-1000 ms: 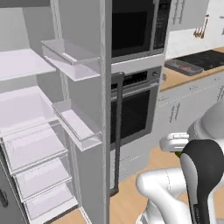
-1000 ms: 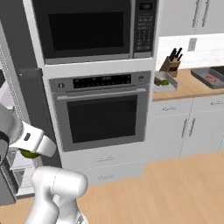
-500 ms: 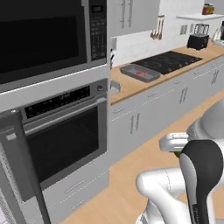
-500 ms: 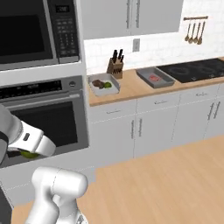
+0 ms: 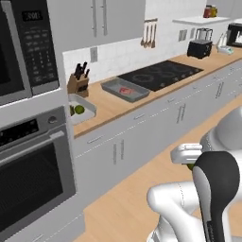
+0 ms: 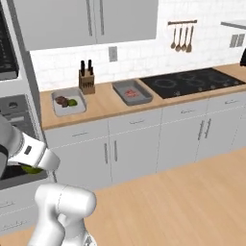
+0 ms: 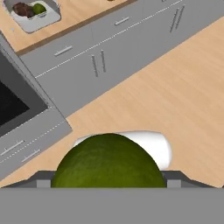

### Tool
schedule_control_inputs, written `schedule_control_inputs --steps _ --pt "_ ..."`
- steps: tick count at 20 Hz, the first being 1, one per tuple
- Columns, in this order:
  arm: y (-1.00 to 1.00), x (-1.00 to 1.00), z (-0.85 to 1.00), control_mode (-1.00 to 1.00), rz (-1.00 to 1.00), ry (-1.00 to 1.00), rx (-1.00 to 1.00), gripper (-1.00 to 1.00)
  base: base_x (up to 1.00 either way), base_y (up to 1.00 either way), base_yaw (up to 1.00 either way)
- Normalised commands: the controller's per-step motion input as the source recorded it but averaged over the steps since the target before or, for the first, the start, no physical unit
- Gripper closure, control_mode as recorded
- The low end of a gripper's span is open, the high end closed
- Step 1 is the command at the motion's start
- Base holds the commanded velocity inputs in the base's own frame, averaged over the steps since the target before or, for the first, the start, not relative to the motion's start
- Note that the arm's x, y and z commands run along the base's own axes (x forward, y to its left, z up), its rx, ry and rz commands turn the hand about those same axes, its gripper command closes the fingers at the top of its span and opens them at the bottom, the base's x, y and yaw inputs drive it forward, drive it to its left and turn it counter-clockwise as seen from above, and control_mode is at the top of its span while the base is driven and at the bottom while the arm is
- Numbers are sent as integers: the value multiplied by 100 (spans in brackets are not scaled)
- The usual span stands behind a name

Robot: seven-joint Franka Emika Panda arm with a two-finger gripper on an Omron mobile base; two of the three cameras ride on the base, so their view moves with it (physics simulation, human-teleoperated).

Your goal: Place one lime and one steak in each tupperware on the nearby counter, to pack two identical lunches.

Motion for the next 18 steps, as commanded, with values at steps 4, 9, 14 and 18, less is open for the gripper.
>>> schedule_control_inputs --steps 4,9,14,18 --pt "0 0 0 100 0 0 0 100 100 -89 0" --pt "0 0 0 100 0 0 0 100 100 -60 8" --pt "0 0 0 100 0 0 0 100 100 -39 25" --pt "0 0 0 100 0 0 0 100 100 -61 26"
